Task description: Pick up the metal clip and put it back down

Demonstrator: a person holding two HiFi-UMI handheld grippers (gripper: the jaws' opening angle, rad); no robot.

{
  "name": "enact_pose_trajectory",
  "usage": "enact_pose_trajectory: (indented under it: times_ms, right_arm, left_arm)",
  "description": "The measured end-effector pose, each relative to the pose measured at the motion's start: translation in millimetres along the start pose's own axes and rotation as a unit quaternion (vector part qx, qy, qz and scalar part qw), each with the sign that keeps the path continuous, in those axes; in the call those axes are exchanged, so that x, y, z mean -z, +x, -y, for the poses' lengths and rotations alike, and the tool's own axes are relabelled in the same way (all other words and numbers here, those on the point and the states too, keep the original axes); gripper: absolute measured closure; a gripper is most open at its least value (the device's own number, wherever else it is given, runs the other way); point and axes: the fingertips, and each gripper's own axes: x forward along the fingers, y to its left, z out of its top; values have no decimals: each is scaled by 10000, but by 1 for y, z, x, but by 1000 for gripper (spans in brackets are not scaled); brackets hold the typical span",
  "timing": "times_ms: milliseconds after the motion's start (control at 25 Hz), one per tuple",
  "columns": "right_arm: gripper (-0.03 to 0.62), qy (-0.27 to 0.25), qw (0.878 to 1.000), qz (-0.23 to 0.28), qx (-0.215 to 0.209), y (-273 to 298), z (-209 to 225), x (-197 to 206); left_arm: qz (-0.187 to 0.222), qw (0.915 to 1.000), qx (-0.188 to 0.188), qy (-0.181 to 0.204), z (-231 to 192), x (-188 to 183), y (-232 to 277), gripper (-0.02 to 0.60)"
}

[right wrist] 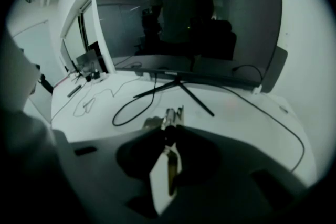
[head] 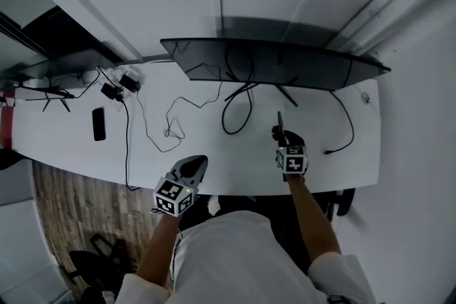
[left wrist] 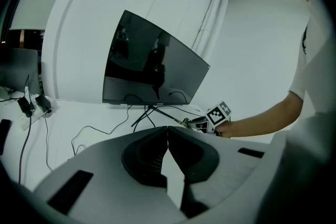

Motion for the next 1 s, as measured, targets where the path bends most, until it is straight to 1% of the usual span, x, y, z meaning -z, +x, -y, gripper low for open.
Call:
enact_pose_trajectory:
  times_ms: [320, 520, 680, 1000]
  right_arm:
    - [507, 200, 9997, 94, 38, -23, -15, -5]
    - [507, 364, 9992, 144, 94, -37, -32, -8]
    - [507, 449, 9987, 178, 178, -47, -43, -16]
    - [507, 484, 9978, 279, 358, -66, -61, -33]
  left_arm:
    - [75, 9998, 51, 161, -13, -4, -27, 548]
    - [38, 9995, 184, 237, -27, -4, -43, 549]
    - [47, 9988, 305, 382, -36, -11, -54, 549]
    - [174, 9985, 331, 412, -61, -22, -77, 548]
